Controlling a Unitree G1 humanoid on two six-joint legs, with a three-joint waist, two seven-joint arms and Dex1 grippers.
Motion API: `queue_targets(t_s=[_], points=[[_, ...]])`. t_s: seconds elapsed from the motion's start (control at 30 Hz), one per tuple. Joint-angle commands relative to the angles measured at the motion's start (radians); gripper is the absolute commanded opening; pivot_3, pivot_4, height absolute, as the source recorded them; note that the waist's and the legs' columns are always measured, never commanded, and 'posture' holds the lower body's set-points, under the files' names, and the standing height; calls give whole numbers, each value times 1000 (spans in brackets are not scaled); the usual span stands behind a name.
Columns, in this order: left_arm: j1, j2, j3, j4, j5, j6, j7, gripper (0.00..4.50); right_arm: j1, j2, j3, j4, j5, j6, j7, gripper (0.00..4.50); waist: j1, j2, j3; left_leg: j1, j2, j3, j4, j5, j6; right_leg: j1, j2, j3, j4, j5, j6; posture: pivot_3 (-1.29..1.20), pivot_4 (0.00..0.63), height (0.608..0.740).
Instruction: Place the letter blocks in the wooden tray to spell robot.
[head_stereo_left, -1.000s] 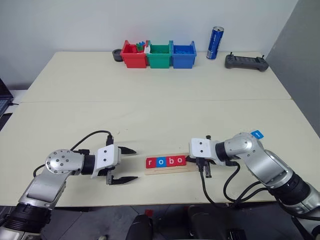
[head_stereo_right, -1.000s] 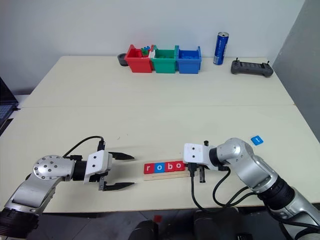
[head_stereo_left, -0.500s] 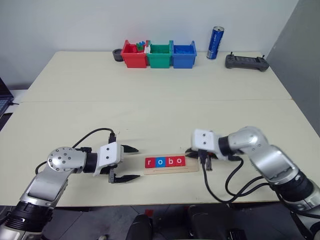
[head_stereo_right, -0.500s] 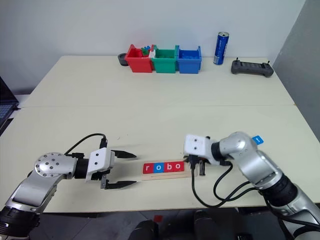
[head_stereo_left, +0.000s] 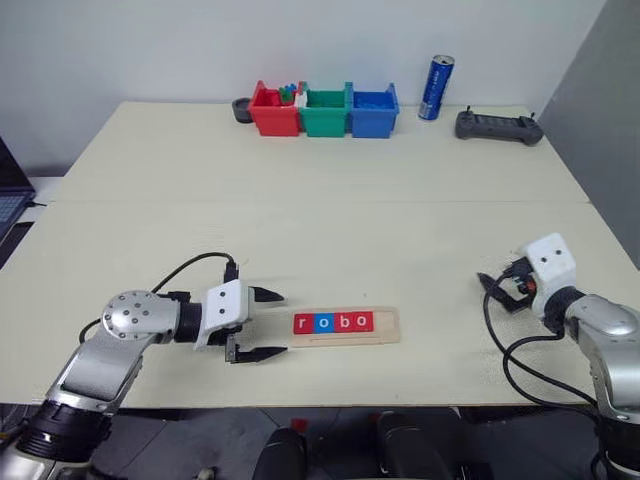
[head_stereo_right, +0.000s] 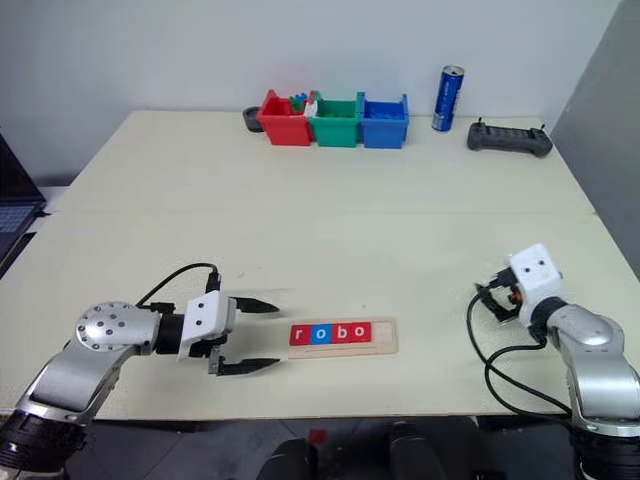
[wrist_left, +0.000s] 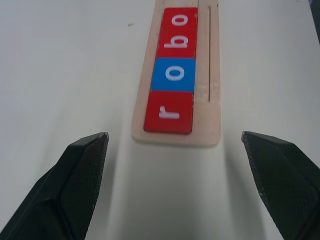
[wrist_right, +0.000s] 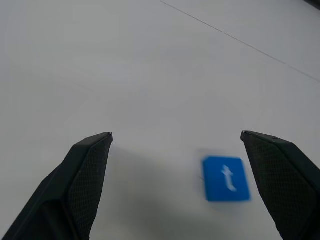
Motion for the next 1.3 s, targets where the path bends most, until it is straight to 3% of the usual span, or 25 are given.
queue_targets(t_s=[0.03,0.4,0.5,0.67,0.73,0.9,1.07,1.3], points=[[-30,-4,-8,-40,-15,37,0,4500,-23,3,-36,67,8,-38,-47,4443,-5,0,0,0,0,0,0,0,0,0,0,0,0,0,0,0,150,740],[-9,7,10,-48,-24,42,-9,4500,-142,-22,-20,378,109,-58,21,4443,-17,0,0,0,0,0,0,0,0,0,1,1,0,0,0,0,150,740],[11,9,18,-42,-23,26,-9,4500,-159,-34,-18,407,126,-12,25,3852,-19,0,0,0,0,0,0,0,0,1,1,0,0,0,0,0,150,740],[40,12,35,-20,-29,-5,-16,4500,-147,-44,-1,393,146,8,40,2186,-19,0,-1,0,0,0,0,0,0,1,0,0,0,0,0,0,150,740],[48,17,44,-8,-30,-21,-24,4500,-134,-40,6,342,157,19,42,1474,-18,-1,-1,0,0,-1,0,0,0,1,0,0,0,0,0,0,150,740],[57,25,67,9,-44,-40,-44,4500,-53,-12,36,39,200,137,19,1462,-17,0,-1,0,0,-2,-1,0,0,0,0,-1,0,0,0,0,150,740],[43,23,86,2,-67,-18,-48,4500,46,88,79,-253,216,290,-99,1462,-17,0,-1,-1,1,-2,-1,0,0,0,1,-1,0,0,0,0,150,740],[-5,9,85,-69,-126,86,-18,4500,129,224,130,-475,201,426,-263,1462,-10,0,-1,-1,0,-2,0,0,0,0,0,-1,0,0,1,0,150,740]])
